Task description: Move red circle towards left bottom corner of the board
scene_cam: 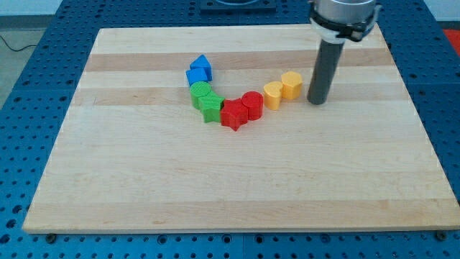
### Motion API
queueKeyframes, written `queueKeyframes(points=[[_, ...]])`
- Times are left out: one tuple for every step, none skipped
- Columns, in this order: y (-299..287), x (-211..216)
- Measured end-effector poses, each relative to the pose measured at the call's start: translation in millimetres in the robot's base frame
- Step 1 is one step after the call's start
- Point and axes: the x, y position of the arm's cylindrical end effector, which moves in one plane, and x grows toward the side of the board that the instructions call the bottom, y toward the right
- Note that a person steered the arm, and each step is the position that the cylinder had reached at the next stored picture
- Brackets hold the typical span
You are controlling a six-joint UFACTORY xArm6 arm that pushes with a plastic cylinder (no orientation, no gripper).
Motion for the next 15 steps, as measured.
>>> queueKeyframes(points=[[0.0,-16.9],[-0.2,-40.1],[-34.2,-43.8],[-77.7,-21.0],[-98.2,27.0],[-112.0,58.0],[-112.7,58.1],[-108.0,61.4],[-87.4,77.2],[-100.1,92.0],[-140.6,107.9],[-133.2,104.8],[-78.6,97.7],[-59.1,113.2],[-90.1,135.4]])
